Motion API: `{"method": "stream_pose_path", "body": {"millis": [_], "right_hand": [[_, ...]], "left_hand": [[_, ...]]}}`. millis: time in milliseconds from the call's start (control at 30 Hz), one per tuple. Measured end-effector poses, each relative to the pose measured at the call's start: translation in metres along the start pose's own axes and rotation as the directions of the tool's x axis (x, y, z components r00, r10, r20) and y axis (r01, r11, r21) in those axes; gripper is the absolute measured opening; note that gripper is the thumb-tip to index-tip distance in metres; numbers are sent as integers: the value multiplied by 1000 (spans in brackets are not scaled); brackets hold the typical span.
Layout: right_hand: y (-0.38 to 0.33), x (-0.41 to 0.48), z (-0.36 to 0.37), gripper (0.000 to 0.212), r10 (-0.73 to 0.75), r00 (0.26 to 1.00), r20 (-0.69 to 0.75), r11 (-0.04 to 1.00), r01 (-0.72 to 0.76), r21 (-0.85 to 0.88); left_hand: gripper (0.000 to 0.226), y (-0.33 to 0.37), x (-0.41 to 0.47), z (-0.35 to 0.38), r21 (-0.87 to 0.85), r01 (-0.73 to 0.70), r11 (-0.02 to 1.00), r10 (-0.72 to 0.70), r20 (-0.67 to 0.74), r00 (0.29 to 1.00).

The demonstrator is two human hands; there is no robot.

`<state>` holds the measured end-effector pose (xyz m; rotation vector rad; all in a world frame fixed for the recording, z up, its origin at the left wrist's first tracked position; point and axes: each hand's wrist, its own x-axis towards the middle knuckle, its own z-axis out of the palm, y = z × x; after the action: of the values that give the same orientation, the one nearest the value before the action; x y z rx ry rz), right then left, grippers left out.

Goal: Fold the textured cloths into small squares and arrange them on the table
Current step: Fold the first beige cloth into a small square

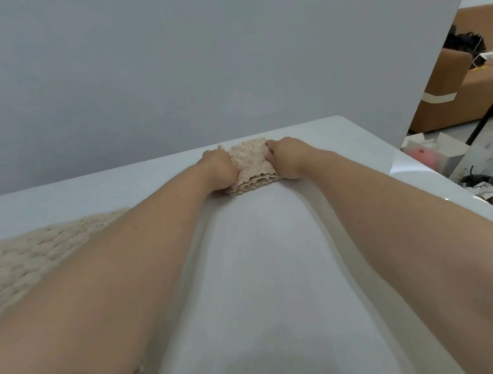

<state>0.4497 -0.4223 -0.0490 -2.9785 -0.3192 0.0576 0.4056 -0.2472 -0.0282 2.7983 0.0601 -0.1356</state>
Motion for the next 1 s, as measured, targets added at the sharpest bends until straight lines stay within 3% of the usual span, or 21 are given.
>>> {"method": "stream_pose_path", "body": {"millis": [133, 200, 267, 367, 500, 700, 1000], "right_hand": [[8, -11, -11, 56, 80, 995, 51, 996, -79, -37], [13, -14, -17, 52, 103, 993, -52, 994, -101, 37], [10, -14, -19, 48, 77, 976, -204, 994, -59, 89], [-10, -8, -13, 51, -59, 963, -262, 990, 90, 107], [-23, 9, 9, 50, -136, 980, -146, 978, 156, 140], [-18, 17, 18, 55, -57, 998, 21, 990, 54, 134], [-21, 2, 15, 57, 14, 999, 38, 992, -18, 124]], "left_hand": [[54, 0, -1, -9, 6, 63, 998, -64, 59, 996], [50, -3, 11, -5, -165, 162, 973, -163, 7, 987], [51, 3, 13, 0, -213, 217, 953, -251, -149, 956], [52, 17, 5, 16, -101, 51, 994, -79, -299, 951], [57, 3, 23, 36, 27, -30, 999, 34, -166, 986], [63, -15, 32, 37, 153, -109, 982, 116, -35, 993], [66, -22, 19, 36, 119, -36, 992, 36, 0, 999]]}}
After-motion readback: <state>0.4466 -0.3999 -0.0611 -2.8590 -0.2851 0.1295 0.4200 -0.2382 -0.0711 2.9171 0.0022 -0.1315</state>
